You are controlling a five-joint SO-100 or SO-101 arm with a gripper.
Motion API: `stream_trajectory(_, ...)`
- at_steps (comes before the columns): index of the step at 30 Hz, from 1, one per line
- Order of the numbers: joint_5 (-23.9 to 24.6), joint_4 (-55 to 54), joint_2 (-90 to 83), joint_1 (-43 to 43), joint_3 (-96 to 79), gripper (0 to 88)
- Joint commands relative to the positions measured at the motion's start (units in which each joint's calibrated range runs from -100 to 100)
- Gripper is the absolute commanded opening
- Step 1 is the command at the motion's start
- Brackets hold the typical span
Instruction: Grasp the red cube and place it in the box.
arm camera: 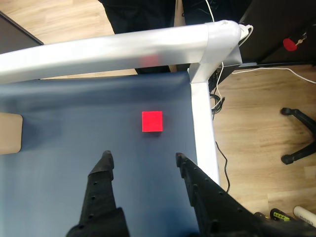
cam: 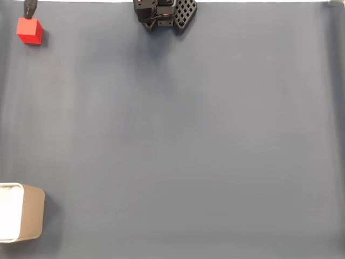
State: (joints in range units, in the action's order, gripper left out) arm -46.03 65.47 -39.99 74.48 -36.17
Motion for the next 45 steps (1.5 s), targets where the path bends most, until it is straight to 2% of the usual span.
stream_trajectory(1,0.49,-1.05,-0.48,1.16,-0.42,33.2)
stream_trajectory(13,1.42,-7.36,1.52,2.29,-2.61,36.3)
stream_trajectory(38,1.27,-25.72,7.32,0.24,-11.46,36.5)
stream_trajectory(45,1.07,-27.36,9.32,0.24,-12.83,36.1)
